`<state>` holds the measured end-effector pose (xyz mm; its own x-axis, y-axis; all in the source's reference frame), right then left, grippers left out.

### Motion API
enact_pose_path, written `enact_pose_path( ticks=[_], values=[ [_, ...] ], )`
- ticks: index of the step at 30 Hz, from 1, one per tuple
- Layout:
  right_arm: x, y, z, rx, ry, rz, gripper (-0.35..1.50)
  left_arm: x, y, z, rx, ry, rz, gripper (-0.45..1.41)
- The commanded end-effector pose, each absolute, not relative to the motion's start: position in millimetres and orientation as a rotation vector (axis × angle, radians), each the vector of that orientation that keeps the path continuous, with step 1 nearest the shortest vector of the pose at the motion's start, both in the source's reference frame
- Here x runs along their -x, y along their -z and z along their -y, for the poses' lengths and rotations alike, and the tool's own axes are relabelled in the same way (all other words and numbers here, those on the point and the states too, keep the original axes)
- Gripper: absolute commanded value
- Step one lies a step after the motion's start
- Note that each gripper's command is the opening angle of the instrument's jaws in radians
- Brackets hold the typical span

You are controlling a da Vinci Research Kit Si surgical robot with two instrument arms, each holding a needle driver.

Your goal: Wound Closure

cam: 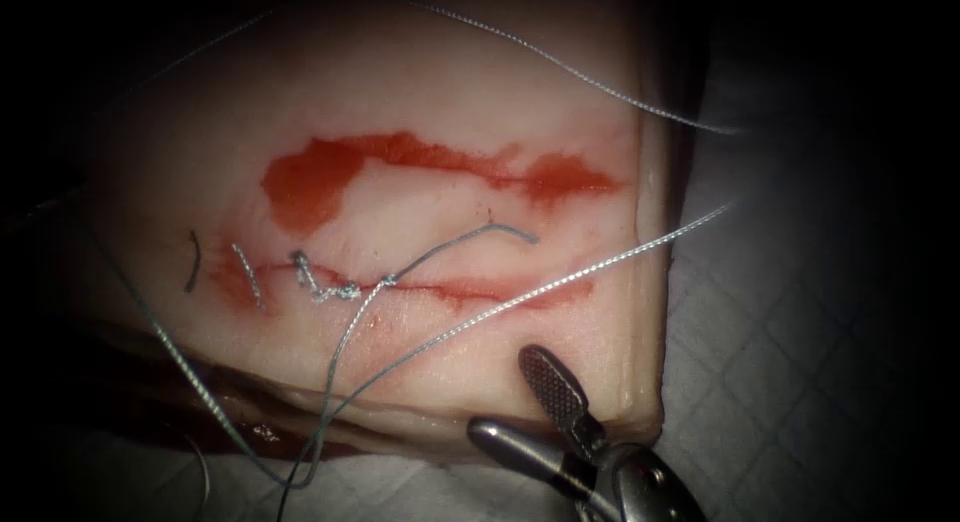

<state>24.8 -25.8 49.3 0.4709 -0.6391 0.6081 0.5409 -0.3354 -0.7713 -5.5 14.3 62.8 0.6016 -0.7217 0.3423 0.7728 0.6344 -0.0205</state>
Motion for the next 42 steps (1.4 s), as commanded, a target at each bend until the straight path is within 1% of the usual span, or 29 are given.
enact_pose_path(
  ticks=[1,3,5,6,8,10,13,15,17,18,19,20,25,27,30,34,36,39,42],
  values=[
    [-26.1,-50.4,25.2,1.471,1.173,-0.09,0.67,5.7,-63.0,-14.6,0.181,0.876,0.322,-0.45],
    [-26.6,-51.0,24.5,1.456,1.156,-0.062,0.46,5.1,-62.7,-14.9,0.197,0.888,0.326,-0.45],
    [-27.1,-51.0,24.0,1.455,1.147,-0.069,0.32,4.7,-62.5,-15.2,0.212,0.897,0.332,-0.45],
    [-27.5,-50.8,23.7,1.454,1.131,-0.071,0.32,4.5,-62.6,-15.2,0.218,0.901,0.333,-0.38],
    [-28.1,-50.2,23.2,1.449,1.089,-0.088,0.32,4.6,-62.7,-15.2,0.221,0.905,0.33,-0.37],
    [-28.8,-49.7,22.7,1.439,1.048,-0.113,0.56,5.0,-62.9,-15.0,0.229,0.911,0.325,-0.28],
    [-30.0,-49.5,22.3,1.419,0.991,-0.151,0.51,5.7,-63.2,-14.6,0.227,0.917,0.331,-0.28],
    [-30.6,-49.6,22.2,1.406,0.93,-0.196,0.36,6.1,-63.3,-14.3,0.224,0.918,0.338,-0.25],
    [-30.7,-49.6,22.2,1.407,0.921,-0.228,-0.03,6.4,-63.4,-14.1,0.224,0.92,0.341,-0.15],
    [-30.7,-49.6,22.2,1.409,0.926,-0.236,-0.18,6.6,-63.5,-14.0,0.223,0.921,0.343,-0.11],
    [-30.7,-49.6,22.1,1.408,0.925,-0.236,-0.32,6.7,-63.6,-13.9,0.225,0.91,0.342,-0.06],
    [-30.7,-49.5,22.0,1.41,0.923,-0.236,-0.35,6.8,-63.6,-13.7,0.225,0.904,0.344,-0.03],
    [-29.8,-49.1,21.0,1.438,0.903,-0.243,-0.35,7.9,-64.2,-12.8,0.221,0.882,0.356,-0.01],
    [-29.3,-48.6,20.5,1.435,0.899,-0.245,-0.35,8.3,-64.3,-12.6,0.216,0.87,0.361,0.09],
    [-28.5,-47.3,18.9,1.418,0.892,-0.247,-0.35,8.8,-64.4,-12.5,0.213,0.839,0.367,0.29],
    [-26.6,-45.1,14.8,1.432,0.905,-0.196,-0.35,9.0,-64.5,-12.4,0.209,0.832,0.373,0.42],
    [-25.6,-44.1,12.3,1.458,0.899,-0.163,-0.35,9.1,-64.6,-12.4,0.209,0.82,0.374,0.46],
    [-23.8,-42.5,7.8,1.5,0.897,-0.108,-0.35,9.2,-64.9,-12.3,0.214,0.808,0.372,0.46],
    [-21.4,-40.8,2.7,1.545,0.883,-0.054,-0.35,9.5,-65.4,-11.9,0.221,0.791,0.373,0.39]
  ],
)
